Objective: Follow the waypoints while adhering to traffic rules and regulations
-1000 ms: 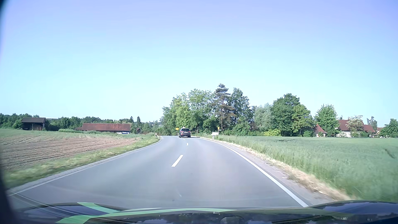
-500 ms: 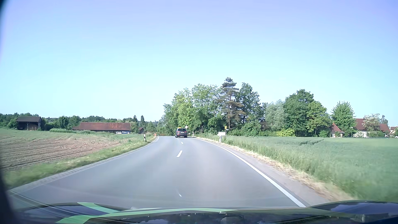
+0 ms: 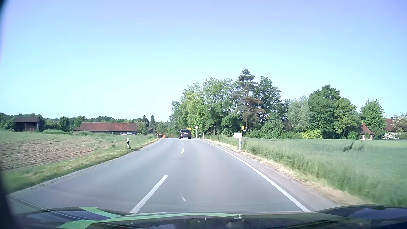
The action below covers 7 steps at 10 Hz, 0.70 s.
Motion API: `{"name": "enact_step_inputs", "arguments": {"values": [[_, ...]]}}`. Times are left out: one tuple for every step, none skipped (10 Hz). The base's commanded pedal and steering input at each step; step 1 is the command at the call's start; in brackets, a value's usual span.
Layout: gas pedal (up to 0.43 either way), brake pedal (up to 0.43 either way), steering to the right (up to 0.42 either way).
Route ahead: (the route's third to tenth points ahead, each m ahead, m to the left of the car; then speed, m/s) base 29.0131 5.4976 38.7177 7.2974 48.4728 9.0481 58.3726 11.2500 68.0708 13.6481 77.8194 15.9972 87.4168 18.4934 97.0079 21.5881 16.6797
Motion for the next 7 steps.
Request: {"name": "enact_step_inputs", "arguments": {"values": [[0.0,0.0,-0.027],[0.0,0.0,-0.027],[0.0,0.0,-0.027],[0.0,0.0,-0.028],[0.0,0.0,-0.029],[0.0,0.0,-0.031],[0.0,0.0,-0.037]]}}
